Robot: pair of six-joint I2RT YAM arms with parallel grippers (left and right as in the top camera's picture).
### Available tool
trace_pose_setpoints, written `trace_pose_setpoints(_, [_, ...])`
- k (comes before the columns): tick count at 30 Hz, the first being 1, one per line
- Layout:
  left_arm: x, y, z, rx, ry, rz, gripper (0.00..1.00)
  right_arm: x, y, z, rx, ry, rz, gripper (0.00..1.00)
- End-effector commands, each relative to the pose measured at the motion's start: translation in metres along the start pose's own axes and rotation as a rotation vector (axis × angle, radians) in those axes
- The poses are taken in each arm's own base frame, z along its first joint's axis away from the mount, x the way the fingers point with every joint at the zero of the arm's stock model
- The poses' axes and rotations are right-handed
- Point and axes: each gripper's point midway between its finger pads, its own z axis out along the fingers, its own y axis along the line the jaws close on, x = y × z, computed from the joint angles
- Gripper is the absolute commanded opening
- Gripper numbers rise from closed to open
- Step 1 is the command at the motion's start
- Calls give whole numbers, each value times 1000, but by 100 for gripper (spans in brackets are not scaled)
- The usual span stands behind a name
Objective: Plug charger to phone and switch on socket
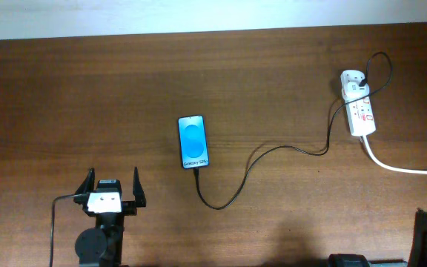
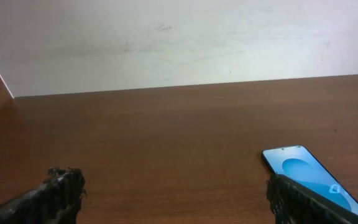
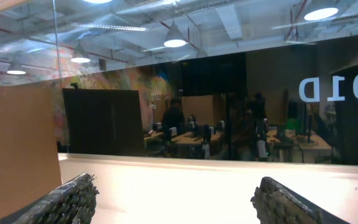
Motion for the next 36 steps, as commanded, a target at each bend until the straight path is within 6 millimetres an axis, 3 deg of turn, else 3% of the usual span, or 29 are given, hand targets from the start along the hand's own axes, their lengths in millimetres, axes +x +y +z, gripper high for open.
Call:
trace_pose_setpoints(1, [1, -1, 0, 5, 2, 16, 99, -11, 17, -27, -35, -58, -31, 86])
trace_pose_setpoints(9, [1, -1, 0, 5, 2, 16, 99, -37, 60, -121, -108, -254, -101, 91])
trace_pose_setpoints(12, [1, -1, 0, 5, 2, 16, 99, -43, 58, -142, -200, -280, -57, 93])
trace_pose_setpoints(15, [1, -1, 0, 5, 2, 16, 100, -48, 55, -164, -205, -335, -119, 94])
trace_pose_setpoints(20, [1, -1, 0, 5, 2, 16, 99, -48, 63, -242, -162, -502, -205, 100])
trace_pose_setpoints(22, [1, -1, 0, 5, 2, 16, 99, -51, 65, -258, -115, -536, -279, 100])
trace_pose_setpoints(32, [1, -1, 0, 5, 2, 16, 99, -54, 74, -254, 9, -560, -328, 100])
trace_pose_setpoints(36, [1, -1, 0, 5, 2, 16, 99, -59, 77, -242, 66, -592, -362, 99])
